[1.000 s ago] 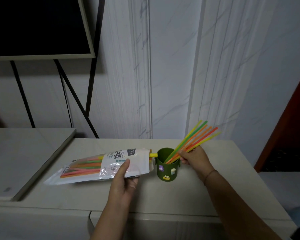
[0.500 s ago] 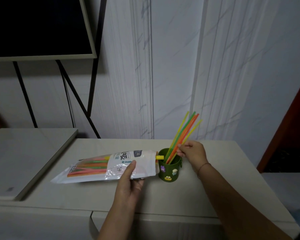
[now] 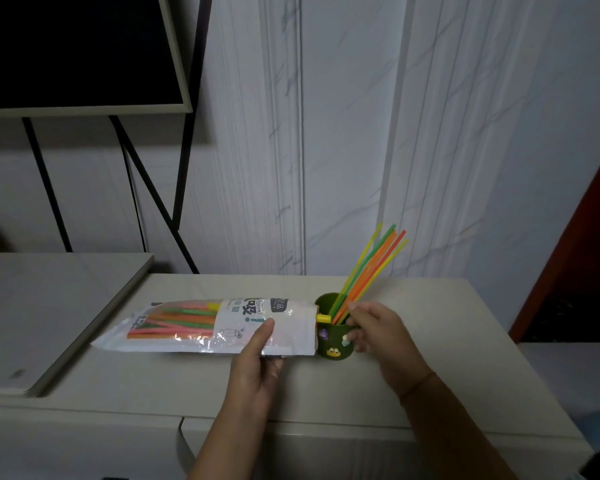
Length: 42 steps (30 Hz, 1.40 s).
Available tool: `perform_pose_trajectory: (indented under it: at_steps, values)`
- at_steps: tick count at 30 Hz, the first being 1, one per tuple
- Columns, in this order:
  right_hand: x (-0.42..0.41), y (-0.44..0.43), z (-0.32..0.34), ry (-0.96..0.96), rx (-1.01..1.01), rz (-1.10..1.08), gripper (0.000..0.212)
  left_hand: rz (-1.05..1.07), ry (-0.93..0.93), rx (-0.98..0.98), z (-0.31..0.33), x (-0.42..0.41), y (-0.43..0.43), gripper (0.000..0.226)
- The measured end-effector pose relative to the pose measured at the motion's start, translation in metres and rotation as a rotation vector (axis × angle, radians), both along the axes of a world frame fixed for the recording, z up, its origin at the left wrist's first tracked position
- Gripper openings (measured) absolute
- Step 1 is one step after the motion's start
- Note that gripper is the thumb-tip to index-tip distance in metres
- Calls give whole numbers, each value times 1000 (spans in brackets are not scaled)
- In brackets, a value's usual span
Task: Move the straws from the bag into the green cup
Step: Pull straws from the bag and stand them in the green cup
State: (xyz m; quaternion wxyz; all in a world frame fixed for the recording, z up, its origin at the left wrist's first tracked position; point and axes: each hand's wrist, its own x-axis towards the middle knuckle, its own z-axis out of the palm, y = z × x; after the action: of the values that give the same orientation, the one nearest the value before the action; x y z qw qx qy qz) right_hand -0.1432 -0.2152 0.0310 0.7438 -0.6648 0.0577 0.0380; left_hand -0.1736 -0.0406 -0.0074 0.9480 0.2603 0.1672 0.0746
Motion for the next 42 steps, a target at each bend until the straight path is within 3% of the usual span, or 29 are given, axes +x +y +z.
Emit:
perform_pose_trajectory:
  at_steps: [5, 10, 23, 28, 34, 42]
  values:
    - [-18, 32, -1, 181, 235, 170, 24, -23, -94, 336, -2, -7, -2, 57]
    - [-19, 35, -1, 107, 291, 105, 18, -18, -154, 533, 2, -7, 4, 60]
    - [-13, 29, 2, -129, 28, 32, 16, -37, -57, -66, 2, -4, 1, 50]
    - [-7, 21, 3, -145, 98, -46, 11, -3, -22, -160, 4, -2, 1, 48]
    - [1, 2, 6, -170, 275, -110, 13, 46, -6, -225, 2, 0, 7, 28]
    - [-4, 20, 2, -187, 215, -7, 13, -10, -41, -214, 8, -2, -9, 44]
